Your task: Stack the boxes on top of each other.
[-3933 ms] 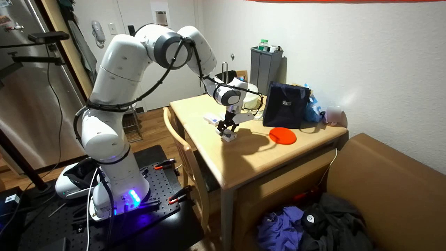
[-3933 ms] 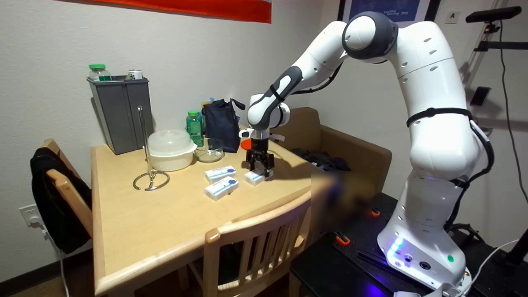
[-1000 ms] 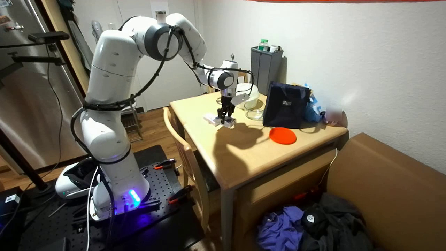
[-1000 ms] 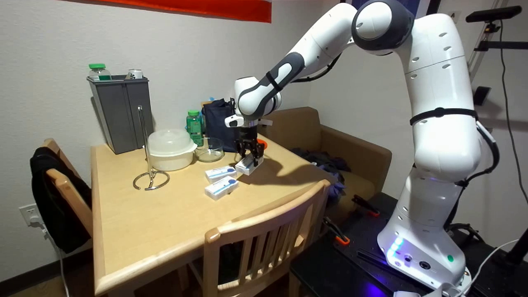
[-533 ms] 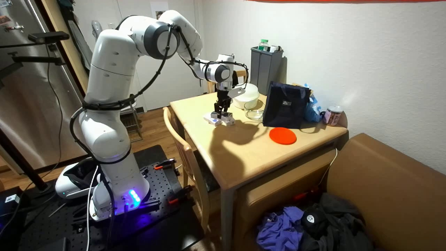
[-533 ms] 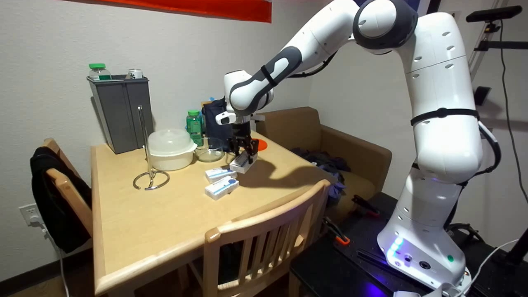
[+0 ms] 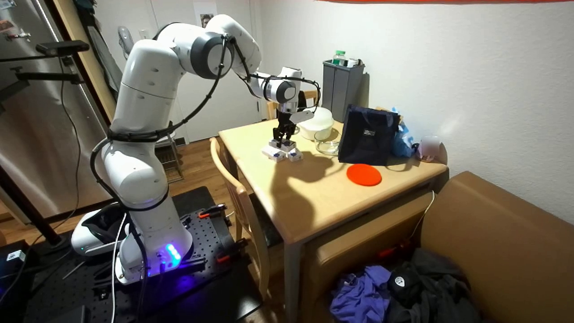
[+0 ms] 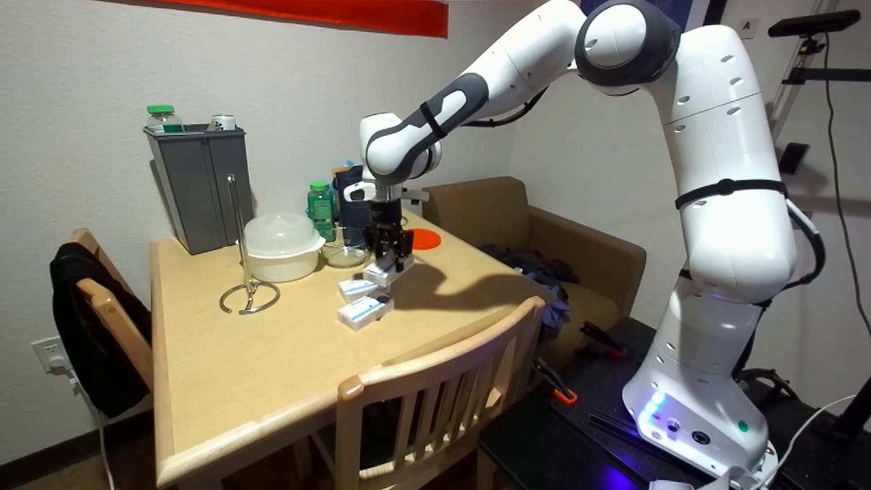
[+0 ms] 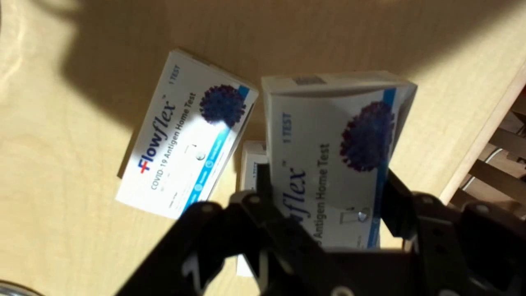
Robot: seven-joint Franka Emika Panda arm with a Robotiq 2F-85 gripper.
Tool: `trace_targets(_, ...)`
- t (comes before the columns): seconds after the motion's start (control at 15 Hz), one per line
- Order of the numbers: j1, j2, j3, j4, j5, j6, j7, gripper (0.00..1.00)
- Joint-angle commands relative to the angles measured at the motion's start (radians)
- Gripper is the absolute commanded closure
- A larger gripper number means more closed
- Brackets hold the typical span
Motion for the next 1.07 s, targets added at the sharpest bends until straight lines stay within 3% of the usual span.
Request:
trace_targets(0.0,-0.003,0.048,0.013,0.071,0.038,-0.055,0.051,0.62)
trace_targets(0.33,-0.001,0.105,0.027,0.117,0.088,-0.075,0.058,0.62)
trace_targets(1.0,-0.025,0.083,0.043,0.079,0.117,-0.03,0.036,0.62)
